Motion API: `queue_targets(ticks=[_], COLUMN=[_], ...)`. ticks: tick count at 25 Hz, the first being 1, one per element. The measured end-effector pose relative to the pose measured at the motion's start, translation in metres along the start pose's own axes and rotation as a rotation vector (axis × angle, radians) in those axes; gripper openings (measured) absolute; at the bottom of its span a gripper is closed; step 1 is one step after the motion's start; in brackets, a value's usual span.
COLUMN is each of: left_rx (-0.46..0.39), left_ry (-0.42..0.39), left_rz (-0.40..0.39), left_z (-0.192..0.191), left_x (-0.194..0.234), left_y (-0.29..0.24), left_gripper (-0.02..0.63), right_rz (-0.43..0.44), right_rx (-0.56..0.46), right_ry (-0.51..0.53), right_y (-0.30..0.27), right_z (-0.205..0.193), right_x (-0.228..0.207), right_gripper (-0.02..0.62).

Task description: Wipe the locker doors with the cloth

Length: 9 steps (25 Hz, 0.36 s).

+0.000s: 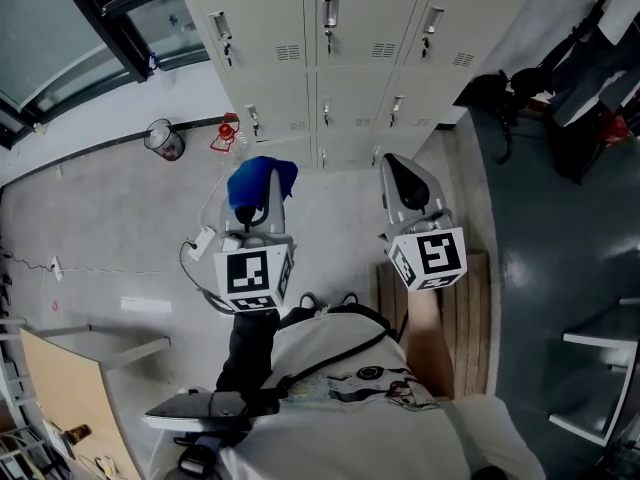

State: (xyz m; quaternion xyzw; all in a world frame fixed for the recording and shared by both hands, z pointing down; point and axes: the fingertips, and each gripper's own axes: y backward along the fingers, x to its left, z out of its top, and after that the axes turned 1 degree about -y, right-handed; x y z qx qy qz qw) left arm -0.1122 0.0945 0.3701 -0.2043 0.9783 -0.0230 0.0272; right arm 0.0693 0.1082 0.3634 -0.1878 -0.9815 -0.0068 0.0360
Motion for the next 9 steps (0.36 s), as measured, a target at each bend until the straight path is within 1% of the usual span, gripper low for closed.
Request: queue_targets(ticks=[3, 9], left_rx=[-0.003, -0.004], left_ry=[-0.006, -0.015], left_rz=[-0.008, -0.018], left_z=[0.0045, 0.0096], left_x=[-0.0028, -0.0056], left_y=[-0.0035, -0.0097], left_gripper=[0.025, 0.025], right_rz=[0.0, 0.014], right_rx=[-0.015, -0.01], right_ry=[0.005, 0.014], right_y=[-0.0012, -0.0045], right_z=[0.0047, 0.0063], right_x=[-0.0032, -0.0057], right_gripper=[-0.003, -0.003])
